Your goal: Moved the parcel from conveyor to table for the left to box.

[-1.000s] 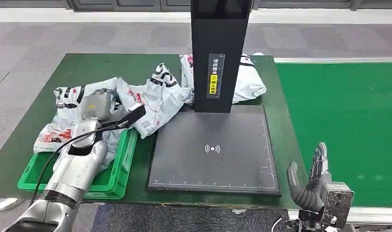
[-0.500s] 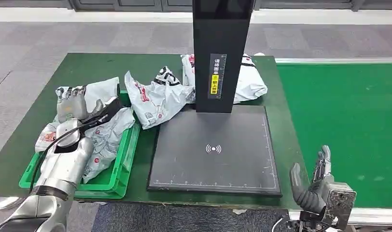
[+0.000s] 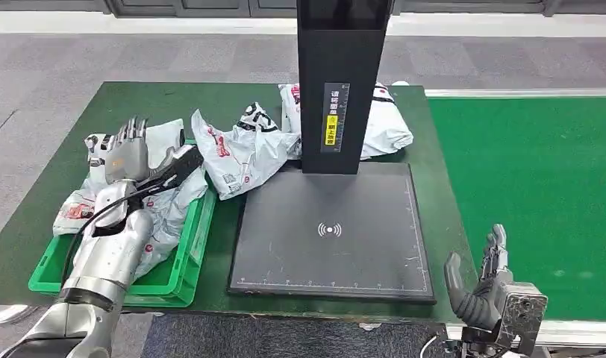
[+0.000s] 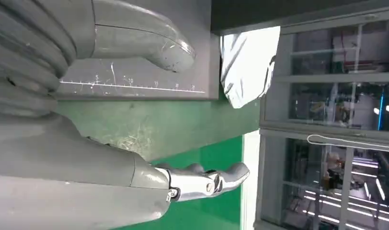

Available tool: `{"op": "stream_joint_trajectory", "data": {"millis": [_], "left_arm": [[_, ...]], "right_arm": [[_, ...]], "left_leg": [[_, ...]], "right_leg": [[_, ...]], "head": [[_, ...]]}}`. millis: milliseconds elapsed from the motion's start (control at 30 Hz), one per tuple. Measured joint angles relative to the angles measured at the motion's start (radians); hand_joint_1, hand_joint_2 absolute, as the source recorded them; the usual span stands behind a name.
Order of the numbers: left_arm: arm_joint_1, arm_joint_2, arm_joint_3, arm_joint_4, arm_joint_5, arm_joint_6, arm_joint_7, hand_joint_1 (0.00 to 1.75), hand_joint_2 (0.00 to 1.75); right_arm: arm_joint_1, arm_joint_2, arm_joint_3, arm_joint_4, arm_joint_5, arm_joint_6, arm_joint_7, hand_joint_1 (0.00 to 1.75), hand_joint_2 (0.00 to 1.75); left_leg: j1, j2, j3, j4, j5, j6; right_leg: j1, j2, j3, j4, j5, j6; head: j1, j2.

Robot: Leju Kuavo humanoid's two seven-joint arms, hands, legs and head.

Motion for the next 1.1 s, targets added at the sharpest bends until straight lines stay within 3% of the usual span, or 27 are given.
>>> {"op": "stream_joint_trajectory", "data": {"millis": [133, 267, 467, 667, 867, 1100], "left_arm": [[0.001, 0.0, -0.005, -0.006, 0.0, 0.005, -0.002, 0.0, 1.75], [0.068, -0.024, -0.114, -0.237, -0.011, 0.099, -0.047, 0.0, 1.75], [0.096, -0.031, -0.151, -0.307, -0.056, 0.142, -0.057, 0.0, 1.75], [0.117, -0.042, -0.227, -0.385, -0.221, 0.196, 0.035, 0.0, 1.75], [0.093, -0.085, -0.3, -0.325, -0.127, -0.03, -0.027, 0.0, 1.75], [-0.026, -0.151, -0.351, -0.026, -0.035, -0.263, -0.083, 0.0, 1.75]], "right_arm": [[0.0, 0.0, 0.0, 0.0, 0.0, 0.0, 0.0, 0.0, 1.75], [0.003, 0.007, 0.0, 0.0, -0.006, -0.005, -0.018, 0.0, 1.75], [0.003, 0.007, 0.0, 0.0, -0.012, -0.006, -0.026, 0.0, 1.75], [-0.004, 0.007, 0.0, 0.0, -0.016, -0.02, -0.033, 0.0, 1.75], [-0.018, 0.007, 0.0, 0.0, -0.019, -0.003, -0.029, 0.0, 1.75], [-0.045, 0.007, 0.0, 0.003, -0.003, 0.029, -0.01, 0.0, 1.75]], "left_leg": [[0.0, 0.0, 0.0, 0.0, 0.0, 0.0], [0.0, 0.0, 0.0, 0.0, 0.0, 0.0], [0.0, 0.0, 0.0, 0.0, 0.0, 0.0], [0.0, 0.0, 0.0, 0.0, 0.0, 0.0], [0.0, 0.0, 0.0, 0.0, -0.001, 0.001], [-0.001, 0.0, 0.0, 0.001, 0.0, 0.001]], "right_leg": [[0.0, 0.0, 0.0, 0.0, 0.0, 0.0], [0.0, 0.0, 0.0, 0.0, 0.0, 0.0], [0.0, 0.0, 0.0, 0.0, 0.0, 0.0], [0.0, -0.001, 0.0, 0.0, 0.0, 0.0], [-0.001, -0.001, 0.0, 0.0, 0.0, 0.001], [-0.001, -0.001, 0.0, 0.0, 0.001, 0.001]], "head": [[0.0, 0.0], [0.0, 0.0], [0.0, 0.0], [0.0, 0.0], [0.0, 0.0], [0.0, 0.0]]}}
